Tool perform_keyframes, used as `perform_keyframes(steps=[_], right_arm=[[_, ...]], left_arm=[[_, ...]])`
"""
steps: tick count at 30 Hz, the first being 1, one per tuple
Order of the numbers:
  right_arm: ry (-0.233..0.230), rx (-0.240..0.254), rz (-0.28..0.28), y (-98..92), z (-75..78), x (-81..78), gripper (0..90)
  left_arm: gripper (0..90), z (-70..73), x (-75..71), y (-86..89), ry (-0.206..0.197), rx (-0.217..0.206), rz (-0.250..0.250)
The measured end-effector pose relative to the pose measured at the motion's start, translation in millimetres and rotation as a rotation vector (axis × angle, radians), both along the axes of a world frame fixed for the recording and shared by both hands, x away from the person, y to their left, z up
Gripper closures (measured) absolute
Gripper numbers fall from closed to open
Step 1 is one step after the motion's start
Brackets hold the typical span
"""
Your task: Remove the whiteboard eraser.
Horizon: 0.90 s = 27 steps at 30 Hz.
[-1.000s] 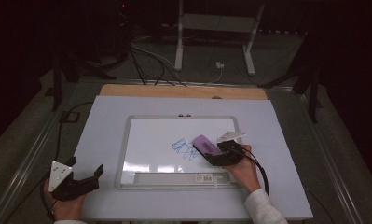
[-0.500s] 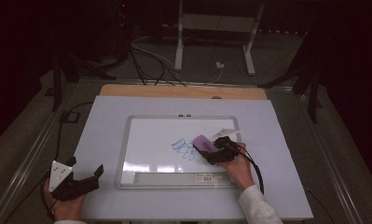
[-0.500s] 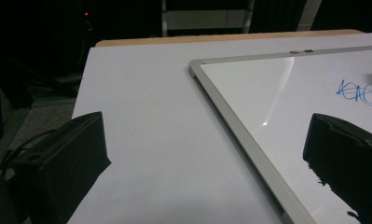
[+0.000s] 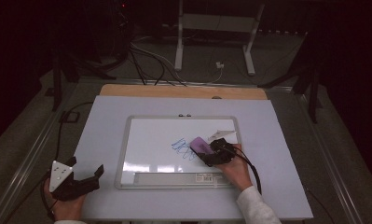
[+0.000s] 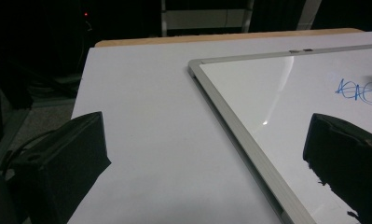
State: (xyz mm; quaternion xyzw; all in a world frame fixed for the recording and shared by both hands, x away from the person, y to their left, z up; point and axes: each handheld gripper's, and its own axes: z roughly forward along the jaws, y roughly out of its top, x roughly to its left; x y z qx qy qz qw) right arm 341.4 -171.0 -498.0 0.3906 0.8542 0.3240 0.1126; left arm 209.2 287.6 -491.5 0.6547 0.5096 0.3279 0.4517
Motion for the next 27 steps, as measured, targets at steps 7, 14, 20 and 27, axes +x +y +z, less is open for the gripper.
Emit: perform_keyframes(steps=[7,14,20,27], right_arm=[[0.005,0.001,0.065,9.7,0.3,-7.2,40.9],[0.012,-0.002,0.122,17.4,1.0,-14.2,41.1],[0.007,-0.017,0.063,11.9,1.4,-9.9,41.2],[0.002,-0.025,-0.083,-5.8,1.1,3.8,41.2]], left_arm=[[0.6,-0.1,0.0,1.2,-0.002,-0.003,0.001],[0.6,-0.4,0.2,1.3,0.000,-0.002,0.003],[0.6,-0.7,0.5,0.6,0.005,0.000,0.002],[0.6,-0.9,0.7,1.0,0.007,0.000,0.004]])
